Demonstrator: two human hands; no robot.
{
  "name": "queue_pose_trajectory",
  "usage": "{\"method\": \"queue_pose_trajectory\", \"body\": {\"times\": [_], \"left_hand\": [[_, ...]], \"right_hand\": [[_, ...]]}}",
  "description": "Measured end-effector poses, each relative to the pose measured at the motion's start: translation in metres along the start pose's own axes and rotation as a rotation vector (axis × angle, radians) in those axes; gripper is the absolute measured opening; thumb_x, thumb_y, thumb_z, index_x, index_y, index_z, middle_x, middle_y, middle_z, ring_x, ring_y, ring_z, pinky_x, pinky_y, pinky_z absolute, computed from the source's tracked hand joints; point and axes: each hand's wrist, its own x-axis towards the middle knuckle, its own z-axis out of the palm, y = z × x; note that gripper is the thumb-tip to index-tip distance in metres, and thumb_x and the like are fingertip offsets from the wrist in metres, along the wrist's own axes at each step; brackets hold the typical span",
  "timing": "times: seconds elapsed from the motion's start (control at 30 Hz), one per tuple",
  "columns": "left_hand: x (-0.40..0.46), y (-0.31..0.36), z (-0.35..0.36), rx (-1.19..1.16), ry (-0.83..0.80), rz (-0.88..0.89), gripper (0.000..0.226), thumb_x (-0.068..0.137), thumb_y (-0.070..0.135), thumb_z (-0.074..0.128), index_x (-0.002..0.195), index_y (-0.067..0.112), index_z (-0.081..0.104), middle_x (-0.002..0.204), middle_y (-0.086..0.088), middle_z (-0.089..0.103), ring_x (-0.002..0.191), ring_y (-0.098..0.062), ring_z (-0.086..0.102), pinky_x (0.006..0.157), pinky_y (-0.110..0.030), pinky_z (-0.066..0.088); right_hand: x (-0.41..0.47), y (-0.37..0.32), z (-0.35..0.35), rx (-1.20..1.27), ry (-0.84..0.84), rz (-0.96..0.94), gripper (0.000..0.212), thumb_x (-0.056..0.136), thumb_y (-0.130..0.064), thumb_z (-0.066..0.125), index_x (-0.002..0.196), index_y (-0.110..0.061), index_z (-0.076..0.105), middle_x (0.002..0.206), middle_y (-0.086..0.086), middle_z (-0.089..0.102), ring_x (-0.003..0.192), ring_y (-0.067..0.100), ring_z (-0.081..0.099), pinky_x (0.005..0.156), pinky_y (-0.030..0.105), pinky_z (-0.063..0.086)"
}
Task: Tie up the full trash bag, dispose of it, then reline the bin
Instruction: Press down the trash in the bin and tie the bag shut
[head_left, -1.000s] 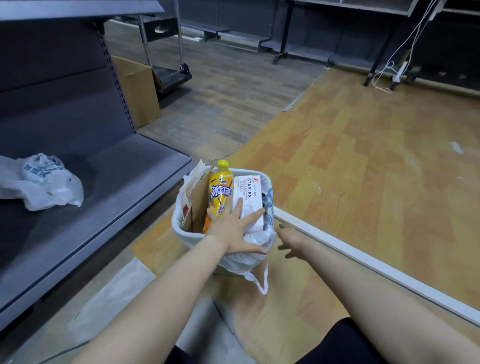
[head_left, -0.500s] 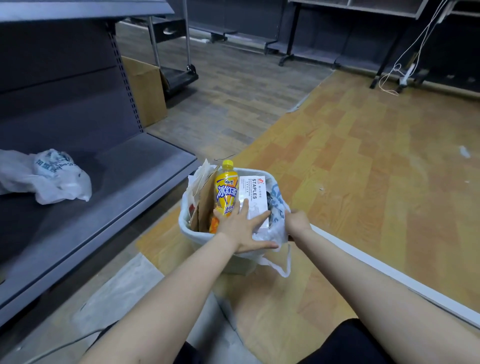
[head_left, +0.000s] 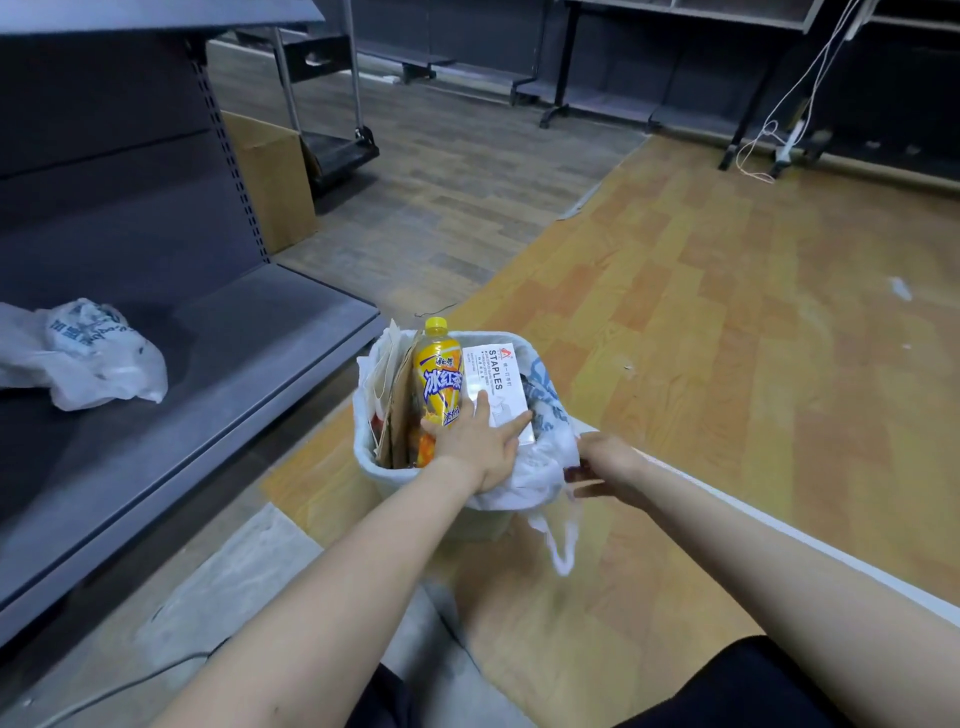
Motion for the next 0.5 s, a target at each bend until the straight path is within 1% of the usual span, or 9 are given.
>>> {"method": "queue_pose_trajectory", "body": {"times": [0.07, 0.13, 0.2, 0.27, 0.33, 0.37, 0.4, 0.43, 0.5], "left_hand": [[0.0, 0.001, 0.0, -0.011, 0.003, -0.001, 0.045, 0.1, 0.04, 0.015, 0.145, 0.049, 0.011, 0.159, -0.011, -0.004, 0.145, -0.03, -0.01, 0.099, -0.076, 0.014], [0.001, 0.002, -0.003, -0.013, -0.018, 0.001, 0.046, 0.101, 0.035, 0.014, 0.145, 0.048, 0.011, 0.158, -0.012, -0.004, 0.144, -0.032, -0.01, 0.097, -0.076, 0.015], [-0.001, 0.002, -0.005, 0.029, -0.052, 0.021, 0.053, 0.101, 0.022, 0.02, 0.147, 0.043, 0.006, 0.157, -0.014, -0.007, 0.144, -0.034, -0.01, 0.097, -0.076, 0.017], [-0.004, -0.002, -0.006, 0.001, -0.05, 0.044, 0.054, 0.1, 0.016, 0.025, 0.148, 0.035, 0.013, 0.157, -0.015, -0.004, 0.144, -0.034, -0.008, 0.101, -0.075, 0.018], [-0.01, -0.01, -0.006, -0.211, 0.058, 0.075, 0.041, 0.102, 0.028, 0.022, 0.139, 0.028, 0.04, 0.148, -0.014, 0.024, 0.142, -0.033, 0.012, 0.106, -0.063, 0.023], [-0.014, -0.013, -0.006, -0.312, 0.135, 0.095, 0.042, 0.102, 0.036, 0.021, 0.13, 0.026, 0.051, 0.132, -0.014, 0.04, 0.135, -0.032, 0.026, 0.105, -0.052, 0.029], [-0.019, -0.016, -0.006, -0.334, 0.194, 0.119, 0.045, 0.1, 0.043, 0.022, 0.125, 0.026, 0.056, 0.118, -0.01, 0.047, 0.127, -0.031, 0.036, 0.101, -0.044, 0.032], [-0.023, -0.019, -0.007, -0.28, 0.226, 0.14, 0.049, 0.098, 0.052, 0.024, 0.124, 0.027, 0.057, 0.114, -0.006, 0.051, 0.123, -0.027, 0.039, 0.099, -0.04, 0.032], [-0.03, -0.025, -0.008, -0.073, 0.238, 0.181, 0.071, 0.08, 0.076, 0.024, 0.122, 0.028, 0.056, 0.123, 0.001, 0.052, 0.126, -0.02, 0.038, 0.104, -0.045, 0.024]], "right_hand": [[-0.003, -0.008, 0.001, 0.077, 0.057, -0.084, 0.03, 0.1, -0.022, 0.038, 0.076, -0.012, 0.054, 0.069, 0.005, 0.055, 0.059, 0.013, 0.055, 0.057, 0.024, 0.043], [-0.007, -0.022, 0.0, 0.178, 0.102, -0.174, 0.031, 0.102, -0.021, 0.035, 0.078, -0.01, 0.051, 0.07, 0.007, 0.052, 0.062, 0.016, 0.054, 0.059, 0.025, 0.046], [-0.012, -0.033, 0.003, 0.229, 0.136, -0.245, 0.034, 0.103, -0.019, 0.032, 0.073, -0.011, 0.047, 0.069, 0.007, 0.049, 0.063, 0.019, 0.052, 0.071, 0.032, 0.046], [-0.017, -0.04, 0.009, 0.268, 0.13, -0.273, 0.031, 0.103, -0.018, 0.029, 0.081, -0.006, 0.048, 0.074, 0.009, 0.053, 0.066, 0.021, 0.055, 0.075, 0.037, 0.047], [-0.02, -0.045, 0.014, 0.277, 0.107, -0.271, 0.026, 0.103, -0.019, 0.03, 0.093, -0.005, 0.049, 0.082, 0.009, 0.059, 0.069, 0.019, 0.06, 0.073, 0.038, 0.053], [-0.024, -0.049, 0.016, 0.277, 0.09, -0.271, 0.022, 0.102, -0.021, 0.034, 0.093, -0.007, 0.049, 0.084, 0.007, 0.061, 0.069, 0.017, 0.062, 0.067, 0.036, 0.056], [-0.025, -0.05, 0.016, 0.281, 0.076, -0.276, 0.017, 0.1, -0.023, 0.041, 0.093, -0.01, 0.048, 0.086, 0.005, 0.061, 0.068, 0.014, 0.064, 0.058, 0.031, 0.058], [-0.027, -0.051, 0.017, 0.29, 0.062, -0.28, 0.013, 0.097, -0.024, 0.05, 0.1, -0.012, 0.045, 0.09, 0.004, 0.061, 0.068, 0.011, 0.064, 0.052, 0.027, 0.057], [-0.026, -0.049, 0.019, 0.239, 0.063, -0.326, 0.057, 0.087, -0.017, 0.066, 0.128, -0.015, 0.027, 0.107, 0.004, 0.057, 0.081, 0.014, 0.064, 0.057, 0.027, 0.058]]}}
